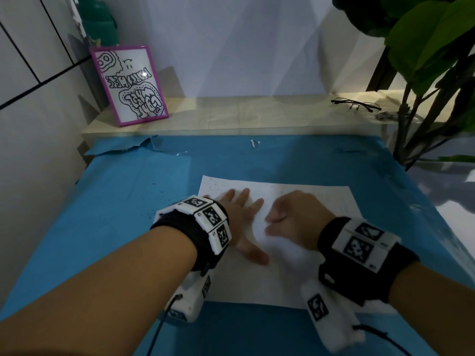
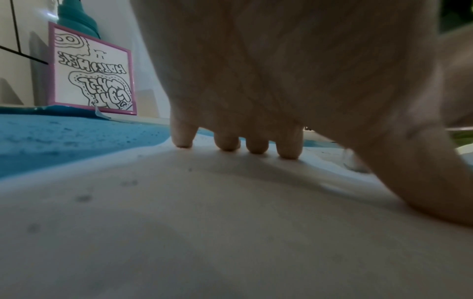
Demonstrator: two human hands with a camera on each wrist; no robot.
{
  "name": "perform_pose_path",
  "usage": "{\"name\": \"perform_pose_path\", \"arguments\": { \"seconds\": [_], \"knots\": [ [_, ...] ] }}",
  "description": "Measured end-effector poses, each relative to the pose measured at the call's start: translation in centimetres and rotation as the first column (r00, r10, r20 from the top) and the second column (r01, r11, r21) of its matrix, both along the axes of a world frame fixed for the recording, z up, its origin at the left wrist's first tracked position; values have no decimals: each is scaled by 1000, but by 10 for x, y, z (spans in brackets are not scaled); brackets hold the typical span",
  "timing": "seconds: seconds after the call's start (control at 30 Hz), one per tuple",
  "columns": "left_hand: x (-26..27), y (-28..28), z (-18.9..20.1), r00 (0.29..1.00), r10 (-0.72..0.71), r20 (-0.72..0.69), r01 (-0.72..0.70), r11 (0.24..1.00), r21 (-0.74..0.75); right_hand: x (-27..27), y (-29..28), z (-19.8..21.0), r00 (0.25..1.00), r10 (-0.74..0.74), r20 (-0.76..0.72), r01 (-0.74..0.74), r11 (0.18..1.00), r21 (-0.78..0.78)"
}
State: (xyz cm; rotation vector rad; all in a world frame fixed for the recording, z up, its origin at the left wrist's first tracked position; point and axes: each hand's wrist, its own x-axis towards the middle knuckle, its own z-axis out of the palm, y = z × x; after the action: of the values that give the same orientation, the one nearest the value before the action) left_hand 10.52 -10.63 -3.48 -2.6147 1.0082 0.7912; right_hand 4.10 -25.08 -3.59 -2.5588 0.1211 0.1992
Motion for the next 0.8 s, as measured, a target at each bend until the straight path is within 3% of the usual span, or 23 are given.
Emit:
{"name": "perform_pose_path", "arguments": {
  "seconds": [0.07,0.2,0.33,0.43,0.57,0.7,0.8],
  "knots": [
    [0,0,0,1000,-5,14,5,1000,-7,-2,7,2,996,80,-47,-81,997,-10],
    [2,2,1,999,16,-40,-17,1000,-22,11,-21,5,993,-115,-8,115,993,9],
    [3,2,-1,999,16,-38,-17,1000,-19,7,-17,6,996,-18,-92,20,1000,18],
    [3,2,0,999,22,-49,-23,1000,-20,13,-30,8,993,-111,-30,110,993,-39],
    [2,0,1,999,25,-38,-26,1000,-16,9,-26,9,990,-32,-136,31,999,-12],
    [2,1,1,998,26,-55,-28,999,-26,12,-34,10,991,-116,-67,114,993,-32],
    [2,2,2,999,23,-45,-24,999,-33,8,-28,9,986,-49,-160,44,999,-32]
  ]
}}
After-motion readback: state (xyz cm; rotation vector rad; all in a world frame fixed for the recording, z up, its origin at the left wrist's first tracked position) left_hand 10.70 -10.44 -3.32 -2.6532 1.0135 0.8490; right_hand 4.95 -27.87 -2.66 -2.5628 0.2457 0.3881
